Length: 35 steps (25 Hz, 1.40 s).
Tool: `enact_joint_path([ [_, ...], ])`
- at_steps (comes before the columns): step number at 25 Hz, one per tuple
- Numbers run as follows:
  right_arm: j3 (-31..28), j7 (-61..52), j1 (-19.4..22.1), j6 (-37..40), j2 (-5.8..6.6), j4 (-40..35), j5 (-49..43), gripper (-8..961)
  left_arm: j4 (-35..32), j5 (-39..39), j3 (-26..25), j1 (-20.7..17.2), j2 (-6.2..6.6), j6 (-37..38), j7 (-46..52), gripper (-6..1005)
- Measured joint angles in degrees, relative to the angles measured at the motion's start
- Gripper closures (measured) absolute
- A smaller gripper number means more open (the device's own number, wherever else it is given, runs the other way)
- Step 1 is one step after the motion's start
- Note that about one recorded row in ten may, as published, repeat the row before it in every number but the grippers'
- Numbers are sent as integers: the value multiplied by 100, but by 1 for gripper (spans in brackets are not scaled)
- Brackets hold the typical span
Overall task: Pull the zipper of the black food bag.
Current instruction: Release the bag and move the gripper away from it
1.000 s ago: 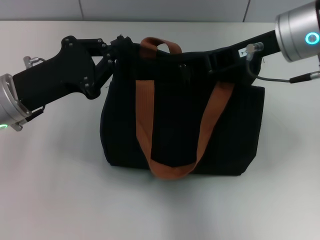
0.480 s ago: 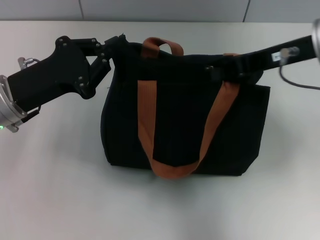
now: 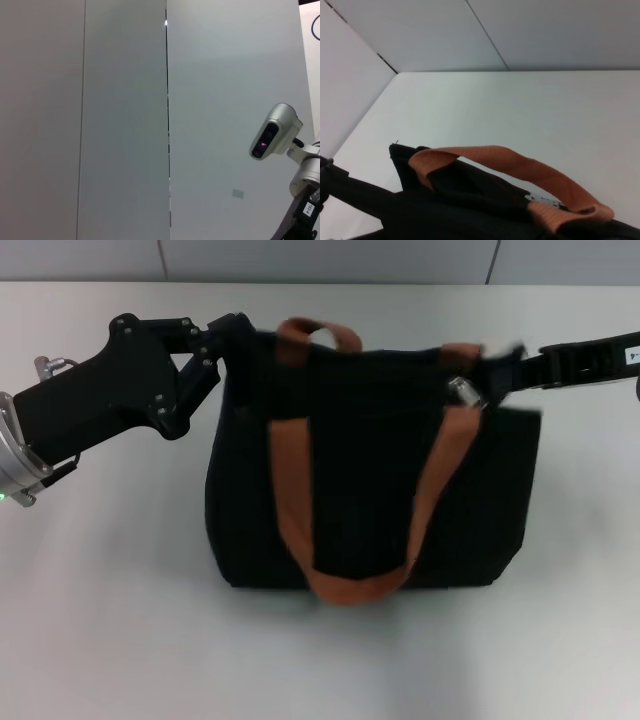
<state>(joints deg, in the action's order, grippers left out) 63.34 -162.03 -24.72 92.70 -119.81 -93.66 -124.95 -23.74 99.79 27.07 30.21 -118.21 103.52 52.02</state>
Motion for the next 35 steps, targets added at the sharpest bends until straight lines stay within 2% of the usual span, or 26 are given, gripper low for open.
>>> enact_joint_path([
  [7, -347, 600, 77, -6, 36, 435, 812, 954, 14, 0, 12, -14, 0, 1, 17, 924],
  [8, -558, 1049, 158, 8, 44, 698, 1260, 954, 18, 0, 14, -19, 0, 2, 25, 924],
  [9, -558, 1049, 158, 8, 44, 698, 1260, 935, 22, 0, 18, -31, 0, 1, 37, 924],
  [11, -996, 1839, 284, 30, 51, 1275, 2084, 896, 23, 0, 30, -69, 0, 2, 80, 923],
  [12, -996, 1839, 284, 30, 51, 1275, 2084, 877, 20, 0, 36, -77, 0, 1, 100, 923],
  [14, -1455, 2918, 302, 337, 88, 2098, 2960, 829, 13, 1, 42, -91, 0, 2, 139, 923],
  [15, -1455, 2918, 302, 337, 88, 2098, 2960, 801, 8, 8, 45, -107, 0, 2, 176, 923],
  [16, -1730, 3768, 245, 724, 155, 2770, 3375, 772, 4, 31, 53, -131, 0, 8, 236, 923],
  [17, -1730, 3768, 245, 724, 155, 2770, 3375, 743, 4, 31, 53, -131, 0, 8, 236, 923],
  [18, -1912, 4695, 177, 1270, 243, 3434, 3642, 714, 4, 43, 58, -145, 0, 13, 266, 922],
  [19, -1912, 4695, 177, 1270, 243, 3434, 3642, 686, 3, 54, 63, -170, 0, 17, 315, 922],
  [21, -2044, 6006, 119, 2059, 368, 4277, 3745, 628, -2, 67, 67, -249, 9, 25, 387, 922],
  [23, -2047, 6398, 123, 2281, 405, 4476, 3681, 546, -13, 80, 71, -305, 22, 45, 391, 922],
  [24, -2023, 7240, 176, 2654, 449, 4730, 3388, 505, -28, 104, 74, -338, 31, 58, 394, 922],
  [25, -2023, 7240, 176, 2654, 449, 4730, 3388, 464, -28, 104, 74, -338, 31, 58, 394, 921],
  [26, -2026, 7955, 300, 2832, 424, 4848, 2987, 423, -46, 137, 79, -379, 50, 60, 415, 921],
  [27, -2026, 7955, 300, 2832, 424, 4848, 2987, 379, -46, 137, 79, -379, 50, 60, 415, 921],
  [28, -2034, 8654, 486, 2836, 325, 4884, 2529, 335, -53, 145, 82, -415, 59, 40, 437, 921],
  [29, -2034, 8654, 486, 2836, 325, 4884, 2529, 291, -53, 145, 82, -427, 63, 26, 447, 921],
  [30, -2039, 8954, 560, 2790, 276, 4900, 2312, 247, -53, 145, 82, -427, 63, 26, 447, 921],
  [31, -2052, 9600, 685, 2595, 148, 5043, 1808, 203, -53, 155, 82, -449, 75, -23, 518, 921],
  [35, -2058, 10178, 729, 2253, 80, 5381, 1442, 197, -58, 232, 82, -454, 91, -90, 658, 920],
])
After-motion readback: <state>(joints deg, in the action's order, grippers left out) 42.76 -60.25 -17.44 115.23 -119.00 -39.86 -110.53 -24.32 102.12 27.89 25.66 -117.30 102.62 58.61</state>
